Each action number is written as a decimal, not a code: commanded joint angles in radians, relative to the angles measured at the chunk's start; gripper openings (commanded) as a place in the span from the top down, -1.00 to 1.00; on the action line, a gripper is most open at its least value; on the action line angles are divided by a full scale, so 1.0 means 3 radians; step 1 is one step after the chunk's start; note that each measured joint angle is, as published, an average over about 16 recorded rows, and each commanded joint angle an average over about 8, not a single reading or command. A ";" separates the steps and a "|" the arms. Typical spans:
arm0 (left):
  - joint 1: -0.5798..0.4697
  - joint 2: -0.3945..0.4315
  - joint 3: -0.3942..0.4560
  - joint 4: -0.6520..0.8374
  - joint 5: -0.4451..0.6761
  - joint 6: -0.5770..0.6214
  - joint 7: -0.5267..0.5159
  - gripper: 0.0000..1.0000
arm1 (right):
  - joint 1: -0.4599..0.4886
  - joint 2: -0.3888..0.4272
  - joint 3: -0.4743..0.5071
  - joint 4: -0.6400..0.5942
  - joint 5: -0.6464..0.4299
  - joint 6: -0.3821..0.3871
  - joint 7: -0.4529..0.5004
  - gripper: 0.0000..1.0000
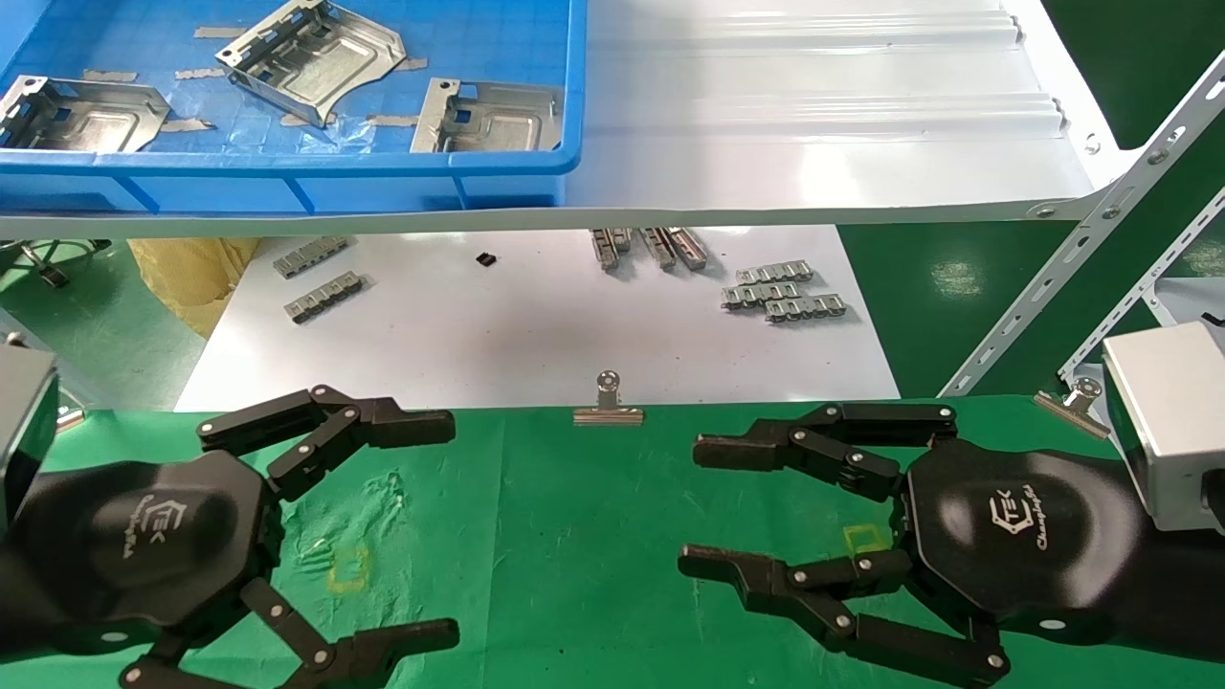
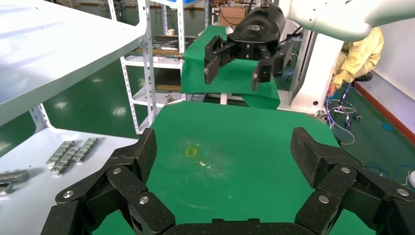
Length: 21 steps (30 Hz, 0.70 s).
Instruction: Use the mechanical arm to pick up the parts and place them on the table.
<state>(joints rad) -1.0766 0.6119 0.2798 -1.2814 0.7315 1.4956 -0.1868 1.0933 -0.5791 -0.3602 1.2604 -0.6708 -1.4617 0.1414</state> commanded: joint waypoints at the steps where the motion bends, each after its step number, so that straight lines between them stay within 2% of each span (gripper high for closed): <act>1: 0.0000 0.0000 0.0000 0.0000 0.0000 0.0000 0.0000 -1.00 | 0.0000 0.0000 0.0000 0.0000 0.0000 0.0000 0.0000 1.00; 21: -0.0041 0.0015 -0.0003 -0.0002 0.0001 -0.0011 -0.0006 -1.00 | 0.0000 0.0000 0.0000 0.0000 0.0000 0.0000 0.0000 1.00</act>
<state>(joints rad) -1.1215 0.6263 0.2825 -1.2738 0.7429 1.4859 -0.1958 1.0933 -0.5791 -0.3602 1.2603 -0.6708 -1.4617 0.1414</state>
